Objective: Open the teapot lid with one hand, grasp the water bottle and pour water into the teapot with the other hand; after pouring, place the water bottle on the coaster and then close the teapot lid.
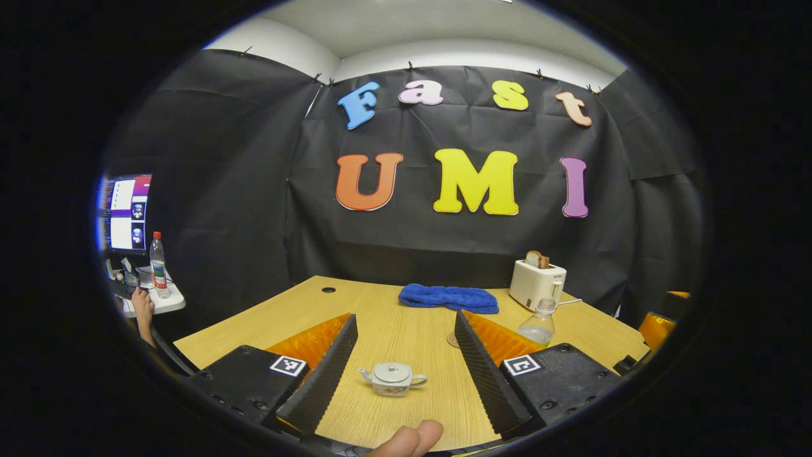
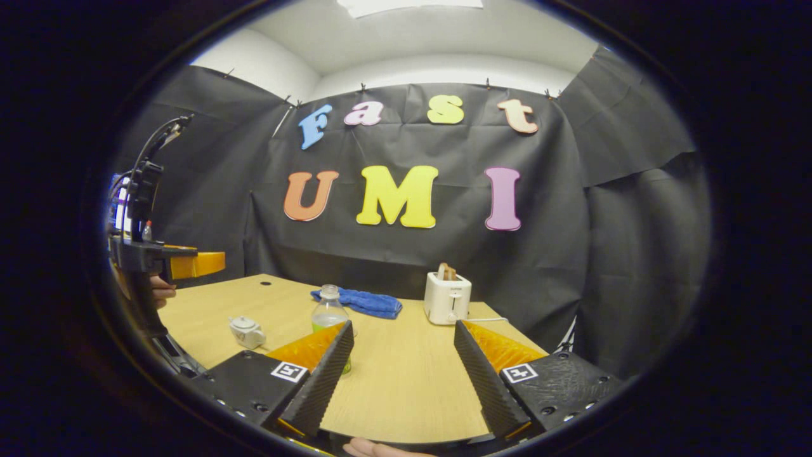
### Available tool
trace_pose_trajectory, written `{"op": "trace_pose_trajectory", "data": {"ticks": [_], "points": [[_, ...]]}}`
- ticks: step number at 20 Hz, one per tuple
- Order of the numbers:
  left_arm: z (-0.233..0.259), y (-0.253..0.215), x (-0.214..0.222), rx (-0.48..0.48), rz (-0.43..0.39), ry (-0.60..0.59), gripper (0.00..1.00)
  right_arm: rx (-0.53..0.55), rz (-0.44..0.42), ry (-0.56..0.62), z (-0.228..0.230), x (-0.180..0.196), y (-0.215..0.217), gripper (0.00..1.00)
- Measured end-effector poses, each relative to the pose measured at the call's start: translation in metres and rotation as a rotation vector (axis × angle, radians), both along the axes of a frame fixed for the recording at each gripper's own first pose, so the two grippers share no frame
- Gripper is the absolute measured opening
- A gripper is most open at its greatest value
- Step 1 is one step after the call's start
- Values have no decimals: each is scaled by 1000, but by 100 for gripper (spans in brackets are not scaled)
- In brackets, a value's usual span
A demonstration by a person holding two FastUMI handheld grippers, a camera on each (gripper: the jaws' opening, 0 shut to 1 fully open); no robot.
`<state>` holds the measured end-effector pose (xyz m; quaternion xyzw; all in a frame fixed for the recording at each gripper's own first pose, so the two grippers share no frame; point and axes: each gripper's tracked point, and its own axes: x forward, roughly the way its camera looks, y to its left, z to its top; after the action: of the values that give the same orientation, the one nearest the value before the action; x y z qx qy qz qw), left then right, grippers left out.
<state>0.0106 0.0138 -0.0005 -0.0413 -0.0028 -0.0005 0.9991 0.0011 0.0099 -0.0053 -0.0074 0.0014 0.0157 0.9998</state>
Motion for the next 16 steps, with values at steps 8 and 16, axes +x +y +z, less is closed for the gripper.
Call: {"op": "trace_pose_trajectory", "data": {"ticks": [8, 16], "points": [[-28, 14, 47, -12, -29, -26, 97, -21, -16, 8, -4, 3, -1, 95], [-98, 6, 89, 61, -58, 78, 98, -19, -39, 35, -21, 16, -5, 93]]}}
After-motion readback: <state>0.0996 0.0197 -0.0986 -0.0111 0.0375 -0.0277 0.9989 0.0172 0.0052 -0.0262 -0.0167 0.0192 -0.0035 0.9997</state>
